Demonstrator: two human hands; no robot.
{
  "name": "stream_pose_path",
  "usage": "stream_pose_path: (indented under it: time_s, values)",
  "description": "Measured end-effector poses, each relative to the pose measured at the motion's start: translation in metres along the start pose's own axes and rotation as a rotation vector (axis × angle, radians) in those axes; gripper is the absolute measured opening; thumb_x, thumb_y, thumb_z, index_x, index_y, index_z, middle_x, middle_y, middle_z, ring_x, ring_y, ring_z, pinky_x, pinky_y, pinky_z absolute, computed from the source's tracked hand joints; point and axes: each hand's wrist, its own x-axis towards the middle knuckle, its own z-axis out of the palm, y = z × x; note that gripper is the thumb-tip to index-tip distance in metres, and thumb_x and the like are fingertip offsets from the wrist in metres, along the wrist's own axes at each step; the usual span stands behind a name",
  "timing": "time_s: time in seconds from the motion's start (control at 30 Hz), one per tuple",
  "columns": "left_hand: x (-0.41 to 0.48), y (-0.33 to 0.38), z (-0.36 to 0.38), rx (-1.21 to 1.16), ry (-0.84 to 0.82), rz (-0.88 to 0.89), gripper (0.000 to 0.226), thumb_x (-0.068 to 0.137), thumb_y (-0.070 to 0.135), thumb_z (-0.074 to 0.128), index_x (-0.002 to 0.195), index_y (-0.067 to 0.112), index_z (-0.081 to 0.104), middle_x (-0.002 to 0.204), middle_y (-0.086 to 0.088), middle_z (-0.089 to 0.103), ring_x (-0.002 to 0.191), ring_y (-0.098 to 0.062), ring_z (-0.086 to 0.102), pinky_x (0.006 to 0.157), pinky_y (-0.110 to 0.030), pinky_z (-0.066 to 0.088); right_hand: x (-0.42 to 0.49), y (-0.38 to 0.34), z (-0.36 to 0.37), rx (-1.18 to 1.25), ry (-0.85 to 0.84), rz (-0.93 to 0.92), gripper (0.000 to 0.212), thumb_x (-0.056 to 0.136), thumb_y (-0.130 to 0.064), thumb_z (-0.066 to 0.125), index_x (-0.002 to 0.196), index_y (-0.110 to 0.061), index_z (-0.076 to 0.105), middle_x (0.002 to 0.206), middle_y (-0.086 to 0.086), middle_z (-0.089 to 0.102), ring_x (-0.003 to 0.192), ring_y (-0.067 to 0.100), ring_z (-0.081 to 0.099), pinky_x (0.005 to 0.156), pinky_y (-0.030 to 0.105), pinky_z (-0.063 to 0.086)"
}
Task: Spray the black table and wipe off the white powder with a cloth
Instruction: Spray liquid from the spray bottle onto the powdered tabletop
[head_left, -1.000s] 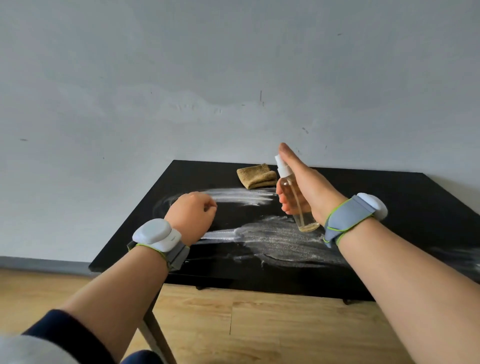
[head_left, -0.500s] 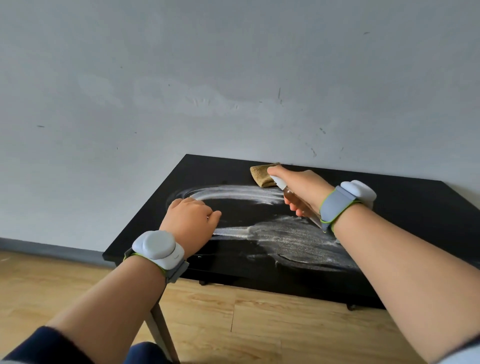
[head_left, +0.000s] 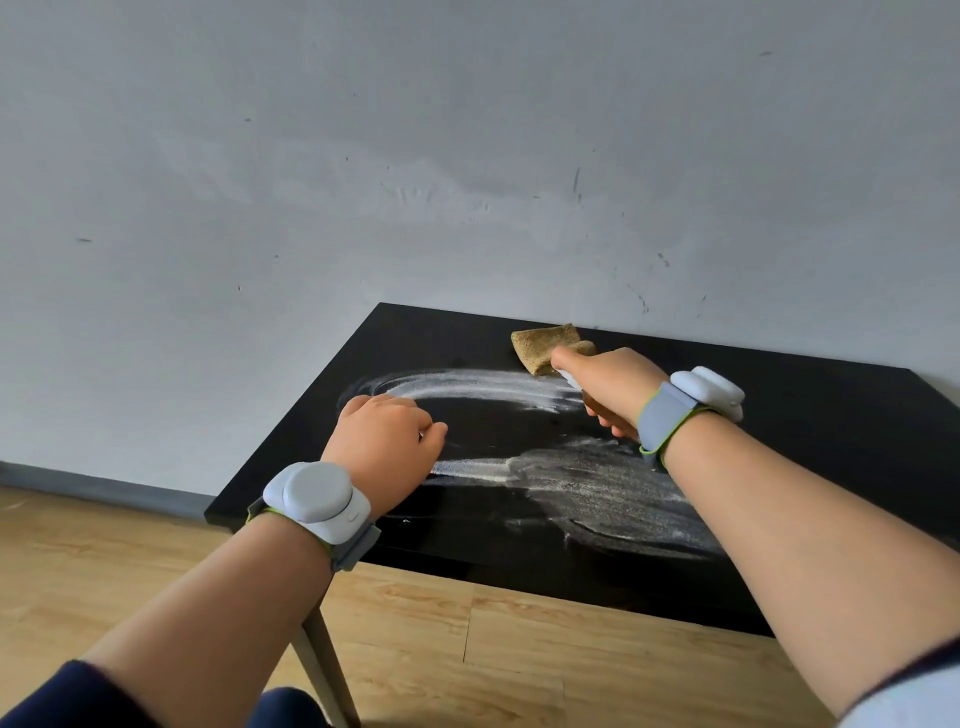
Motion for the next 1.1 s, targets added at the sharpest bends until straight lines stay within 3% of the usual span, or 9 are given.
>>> stream_pose_path:
  time_s: [0.17, 0.33, 0.7, 1.1]
  values:
    - [0.000, 0.001, -0.001, 0.004, -0.002, -0.004, 0.045, 0.098, 0.040, 0.035, 0.080, 0.021, 0.072, 0.087, 0.008, 0.064, 0.092, -0.012, 0.057, 0.106, -0.030, 0.029, -0.002, 0.003, -0.004, -0.011, 0.010, -0.023, 0.049, 0.068, -0.062, 0.050, 0.058, -0.013, 0.050, 0.052, 0.002, 0.054, 0.046, 0.021, 0.048, 0.048, 0.025, 0.040]
    - [-0.002, 0.002, -0.001, 0.003, -0.012, 0.001, 0.045, 0.098, 0.040, 0.034, 0.084, 0.023, 0.073, 0.091, 0.009, 0.065, 0.096, -0.012, 0.057, 0.107, -0.031, 0.030, -0.006, -0.003, -0.005, 0.020, -0.004, -0.076, 0.064, 0.067, -0.077, 0.053, 0.062, -0.014, 0.057, 0.055, 0.002, 0.058, 0.050, 0.019, 0.052, 0.050, 0.027, 0.044]
    - [-0.005, 0.004, -0.001, 0.014, -0.010, -0.012, 0.042, 0.096, 0.036, 0.034, 0.082, 0.025, 0.072, 0.089, 0.009, 0.064, 0.096, -0.013, 0.056, 0.105, -0.032, 0.030, -0.025, -0.037, 0.022, 0.039, -0.108, -0.092, 0.051, 0.072, -0.063, 0.050, 0.066, -0.013, 0.054, 0.057, 0.004, 0.058, 0.053, 0.020, 0.053, 0.053, 0.027, 0.045]
    - [-0.001, 0.004, -0.004, 0.005, -0.078, -0.053, 0.039, 0.094, 0.035, 0.037, 0.093, 0.023, 0.074, 0.102, 0.006, 0.066, 0.100, -0.018, 0.057, 0.101, -0.035, 0.033, -0.061, 0.002, -0.020, -0.013, -0.102, -0.075, 0.065, 0.073, -0.073, 0.053, 0.065, -0.010, 0.062, 0.050, 0.002, 0.058, 0.047, 0.017, 0.053, 0.049, 0.025, 0.046]
